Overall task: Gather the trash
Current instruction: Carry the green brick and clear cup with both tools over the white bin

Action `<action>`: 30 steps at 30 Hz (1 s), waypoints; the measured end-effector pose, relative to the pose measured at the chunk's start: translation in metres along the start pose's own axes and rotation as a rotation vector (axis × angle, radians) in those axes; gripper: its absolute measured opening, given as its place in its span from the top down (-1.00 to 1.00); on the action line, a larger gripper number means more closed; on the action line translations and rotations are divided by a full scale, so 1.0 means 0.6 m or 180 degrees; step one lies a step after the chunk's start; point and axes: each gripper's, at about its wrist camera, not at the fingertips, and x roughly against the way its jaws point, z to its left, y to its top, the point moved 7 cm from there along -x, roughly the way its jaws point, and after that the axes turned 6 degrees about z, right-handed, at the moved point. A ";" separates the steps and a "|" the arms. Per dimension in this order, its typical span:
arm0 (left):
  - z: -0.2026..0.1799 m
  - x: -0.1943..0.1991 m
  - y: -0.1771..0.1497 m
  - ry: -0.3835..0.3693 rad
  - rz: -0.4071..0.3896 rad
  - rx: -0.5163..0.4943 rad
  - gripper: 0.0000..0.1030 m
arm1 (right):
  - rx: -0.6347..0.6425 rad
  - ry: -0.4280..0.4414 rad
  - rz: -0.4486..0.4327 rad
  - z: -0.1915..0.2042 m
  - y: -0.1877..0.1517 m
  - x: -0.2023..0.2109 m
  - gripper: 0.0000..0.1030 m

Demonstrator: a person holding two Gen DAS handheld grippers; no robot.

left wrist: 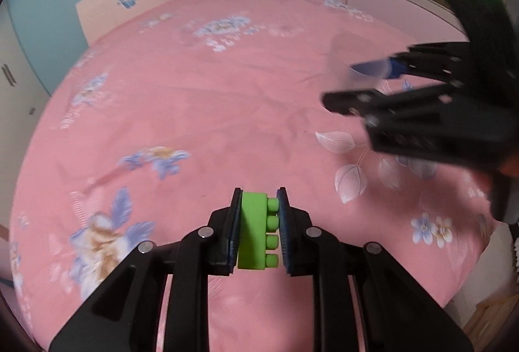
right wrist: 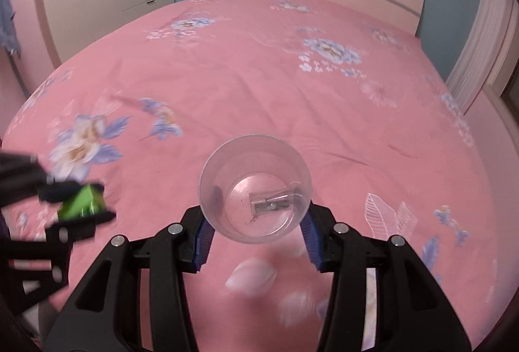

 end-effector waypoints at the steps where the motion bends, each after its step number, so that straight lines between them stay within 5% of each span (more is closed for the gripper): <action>1: 0.004 0.022 -0.008 0.0042 -0.0033 0.0009 0.54 | 0.0041 -0.0001 -0.0043 0.012 -0.005 0.023 0.06; 18: 0.043 0.299 -0.099 0.0515 -0.0565 0.0242 0.54 | 0.0417 -0.0077 -0.0560 0.165 -0.084 0.359 0.07; 30: 0.018 0.391 -0.173 0.0659 -0.0706 0.0243 0.54 | 0.0641 -0.0114 -0.0679 0.233 -0.160 0.472 0.07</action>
